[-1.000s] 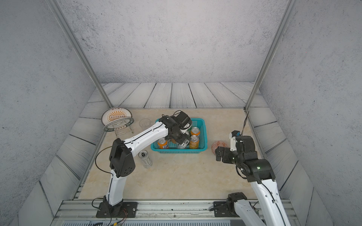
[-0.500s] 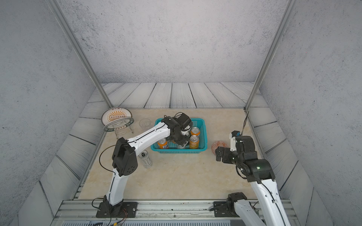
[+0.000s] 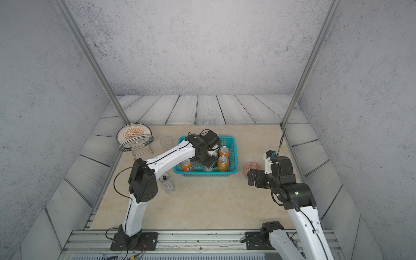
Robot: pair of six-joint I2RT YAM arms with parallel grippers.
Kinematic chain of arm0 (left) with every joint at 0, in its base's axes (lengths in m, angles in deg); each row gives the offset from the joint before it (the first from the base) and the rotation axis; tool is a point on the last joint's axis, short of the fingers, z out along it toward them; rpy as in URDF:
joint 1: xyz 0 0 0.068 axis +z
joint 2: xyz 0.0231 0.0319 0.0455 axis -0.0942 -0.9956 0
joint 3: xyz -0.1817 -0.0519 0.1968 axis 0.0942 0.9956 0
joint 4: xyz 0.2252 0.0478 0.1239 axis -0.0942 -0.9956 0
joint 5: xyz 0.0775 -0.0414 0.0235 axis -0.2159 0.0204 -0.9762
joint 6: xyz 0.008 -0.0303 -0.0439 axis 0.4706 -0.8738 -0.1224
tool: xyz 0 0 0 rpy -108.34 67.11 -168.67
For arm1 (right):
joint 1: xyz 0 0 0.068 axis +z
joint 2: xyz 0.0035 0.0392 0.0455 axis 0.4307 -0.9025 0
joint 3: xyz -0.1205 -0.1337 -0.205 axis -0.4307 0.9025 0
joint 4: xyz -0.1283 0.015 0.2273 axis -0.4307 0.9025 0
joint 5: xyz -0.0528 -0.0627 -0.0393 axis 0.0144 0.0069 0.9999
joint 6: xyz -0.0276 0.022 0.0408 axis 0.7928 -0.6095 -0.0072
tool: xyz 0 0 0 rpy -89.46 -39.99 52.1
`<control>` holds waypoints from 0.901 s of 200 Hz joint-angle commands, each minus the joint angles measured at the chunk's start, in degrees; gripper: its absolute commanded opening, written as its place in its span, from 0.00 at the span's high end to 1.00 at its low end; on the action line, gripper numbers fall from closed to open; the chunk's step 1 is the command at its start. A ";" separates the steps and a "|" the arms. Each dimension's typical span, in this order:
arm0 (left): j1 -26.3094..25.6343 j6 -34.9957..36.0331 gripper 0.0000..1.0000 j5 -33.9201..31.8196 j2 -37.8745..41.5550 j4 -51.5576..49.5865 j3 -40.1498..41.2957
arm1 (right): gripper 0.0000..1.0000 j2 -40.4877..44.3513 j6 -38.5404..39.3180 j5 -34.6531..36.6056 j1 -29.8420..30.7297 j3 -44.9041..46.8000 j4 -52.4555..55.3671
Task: Take out the drinks from the basket
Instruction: Pick up the drink from the basket.
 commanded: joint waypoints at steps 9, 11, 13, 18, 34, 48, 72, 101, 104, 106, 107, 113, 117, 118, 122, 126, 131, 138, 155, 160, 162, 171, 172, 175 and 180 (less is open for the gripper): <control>-0.33 -0.32 0.43 0.58 6.42 -0.67 -0.50 | 0.00 0.81 -0.08 1.03 -0.18 0.72 0.44; -0.31 -0.28 0.43 0.58 6.60 -0.67 -0.50 | 0.01 0.81 -0.06 1.03 -0.22 0.68 0.42; -0.31 -0.21 0.43 0.58 6.77 -0.65 -0.50 | 0.00 0.81 -0.08 1.03 -0.21 0.68 0.42; -0.30 -0.28 0.43 0.58 7.15 -0.56 -0.52 | 0.00 0.81 -0.09 1.03 -0.14 0.67 0.43; -0.29 -0.27 0.43 0.60 8.57 -0.63 -0.59 | 0.01 0.85 -0.06 1.03 -0.23 0.68 0.40; -0.31 -0.21 0.43 0.60 9.89 -0.67 -0.56 | 0.00 0.87 -0.09 1.03 -0.14 0.67 0.50; -0.30 0.03 0.44 0.58 12.47 -0.63 -0.58 | 0.00 0.99 -0.08 1.12 -0.09 0.59 0.58; -0.30 0.37 0.44 0.50 16.06 -0.14 -0.50 | 0.01 0.93 -0.04 1.12 -0.25 0.41 0.69; -0.30 0.41 0.44 0.49 16.41 -0.13 -0.56 | 0.01 0.92 -0.07 1.12 -0.13 0.42 0.68; -0.30 0.38 0.44 0.49 16.67 -0.08 -0.54 | 0.01 0.91 -0.06 1.12 -0.12 0.35 0.66; -0.30 0.45 0.44 0.49 16.78 -0.07 -0.52 | 0.01 0.90 -0.07 1.12 -0.20 0.33 0.64; -0.30 0.52 0.44 0.49 17.44 -0.15 -0.75 | 0.00 0.95 -0.04 1.12 -0.16 0.32 0.64; -0.30 0.51 0.44 0.49 17.77 -0.23 -0.90 | 0.01 0.91 -0.06 1.13 -0.18 0.32 0.65; -0.30 0.51 0.44 0.49 17.85 -0.28 -0.96 | 0.01 0.90 -0.07 1.12 -0.19 0.32 0.64; -0.30 0.47 0.44 0.49 18.28 -0.40 -1.09 | 0.01 0.95 -0.08 1.12 -0.15 0.26 0.67; -0.30 0.44 0.44 0.49 18.70 -0.54 -1.19 | 0.00 0.91 -0.01 1.12 -0.21 0.24 0.71; -0.30 0.52 0.44 0.49 19.09 -0.70 -1.29 | 0.00 0.95 -0.06 1.12 -0.18 0.23 0.74; -0.30 0.59 0.44 0.49 19.77 -0.99 -1.47 | 0.01 0.99 -0.09 1.12 -0.12 0.15 0.72; -0.30 0.64 0.44 0.32 21.41 -1.59 -1.64 | 0.01 0.82 0.00 1.12 -0.12 -0.03 0.76; -0.30 0.69 0.44 0.27 21.93 -1.80 -1.64 | 0.01 0.81 0.05 1.12 -0.17 -0.10 0.71; -0.30 0.65 0.44 0.24 22.07 -1.90 -1.64 | 0.01 0.81 0.01 1.12 -0.26 -0.11 0.77; -0.30 0.69 0.44 0.23 23.00 -2.15 -1.53 | 0.01 0.73 0.03 1.12 -0.21 -0.12 0.69; -0.30 0.65 0.44 0.23 23.15 -2.20 -1.50 | 0.01 0.73 0.02 1.12 -0.16 -0.12 0.65; -0.30 0.62 0.44 0.27 23.47 -2.22 -1.54 | 0.01 0.68 0.06 1.12 -0.20 -0.18 0.65; -0.30 0.69 0.44 0.23 24.03 -2.47 -1.47 | 0.00 0.65 0.07 1.12 -0.14 -0.20 0.67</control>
